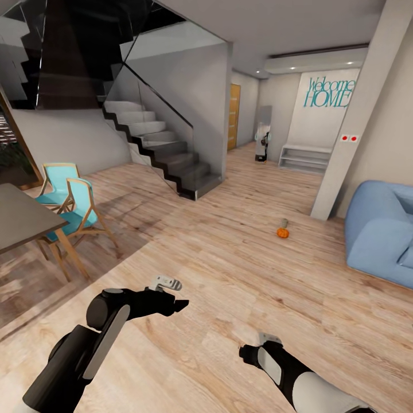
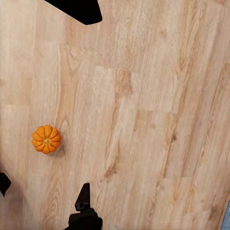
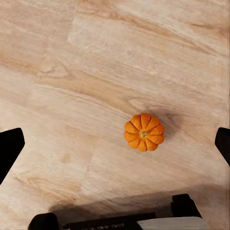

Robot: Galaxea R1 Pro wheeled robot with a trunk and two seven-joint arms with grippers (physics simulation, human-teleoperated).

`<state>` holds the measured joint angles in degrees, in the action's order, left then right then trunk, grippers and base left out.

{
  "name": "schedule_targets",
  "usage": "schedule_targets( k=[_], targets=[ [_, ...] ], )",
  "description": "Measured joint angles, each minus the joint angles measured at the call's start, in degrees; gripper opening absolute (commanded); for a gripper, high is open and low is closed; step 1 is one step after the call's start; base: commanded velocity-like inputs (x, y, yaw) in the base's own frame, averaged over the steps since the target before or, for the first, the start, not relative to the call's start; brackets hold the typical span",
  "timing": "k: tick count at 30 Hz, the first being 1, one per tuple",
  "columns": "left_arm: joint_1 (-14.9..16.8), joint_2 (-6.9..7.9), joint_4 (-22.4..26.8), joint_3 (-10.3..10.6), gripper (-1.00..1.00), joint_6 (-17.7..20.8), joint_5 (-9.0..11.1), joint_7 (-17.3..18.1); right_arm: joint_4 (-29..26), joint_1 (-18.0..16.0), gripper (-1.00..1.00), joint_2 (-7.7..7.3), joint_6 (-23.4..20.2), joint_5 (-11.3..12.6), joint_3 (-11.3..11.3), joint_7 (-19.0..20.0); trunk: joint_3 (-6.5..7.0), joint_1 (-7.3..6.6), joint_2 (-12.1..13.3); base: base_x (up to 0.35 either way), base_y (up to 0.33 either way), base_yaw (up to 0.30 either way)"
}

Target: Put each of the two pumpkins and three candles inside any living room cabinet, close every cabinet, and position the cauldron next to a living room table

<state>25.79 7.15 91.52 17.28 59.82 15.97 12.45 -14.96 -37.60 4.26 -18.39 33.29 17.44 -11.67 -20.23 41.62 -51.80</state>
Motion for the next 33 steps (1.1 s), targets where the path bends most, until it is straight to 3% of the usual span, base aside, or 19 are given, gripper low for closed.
schedule_targets(
  k=[3, 10, 13, 15, 19, 33],
  targets=[
    [0.0, -0.04, 0.0, 0.0, 1.00, 0.0, 0.0, 0.0, 1.6, -0.1, 1.00, -0.16, -1.3, 0.0, -0.1, -0.2, -0.54, 0.66, -1.2, 0.000, 0.000, 0.000],
    [0.0, -0.08, -0.1, 0.0, 1.00, 0.0, -0.1, -0.1, 2.3, -0.4, 1.00, -0.43, -9.5, -0.3, 0.3, -0.3, -1.80, 2.20, -4.0, 0.000, 0.000, 0.000],
    [0.0, -0.19, -0.1, 0.1, 1.00, 0.0, -0.4, -0.2, 2.0, -0.4, 1.00, -0.36, -11.0, -0.3, 3.2, -0.2, -2.34, 2.86, -5.2, 0.000, 0.000, 0.000],
    [0.0, -0.21, -0.1, 0.1, 1.00, 0.0, -0.5, -0.3, 1.9, -0.4, 1.00, -0.38, -11.3, -0.2, 5.0, -0.3, -2.70, 3.30, -6.0, 0.000, 0.000, 0.000],
    [0.0, -0.36, -0.1, 0.2, 1.00, 0.0, -0.6, -0.4, 1.8, -0.4, 1.00, -0.49, -11.2, -0.2, 6.7, -0.5, -3.42, 4.18, -7.6, 0.000, 0.000, 0.000],
    [0.0, -0.58, -0.1, 0.5, 1.00, 0.0, -0.7, -0.5, 1.8, -0.3, 1.00, -1.35, -5.9, 0.0, 6.8, -0.4, -5.93, 7.25, -13.2, 0.000, 0.000, 0.000]
  ],
)
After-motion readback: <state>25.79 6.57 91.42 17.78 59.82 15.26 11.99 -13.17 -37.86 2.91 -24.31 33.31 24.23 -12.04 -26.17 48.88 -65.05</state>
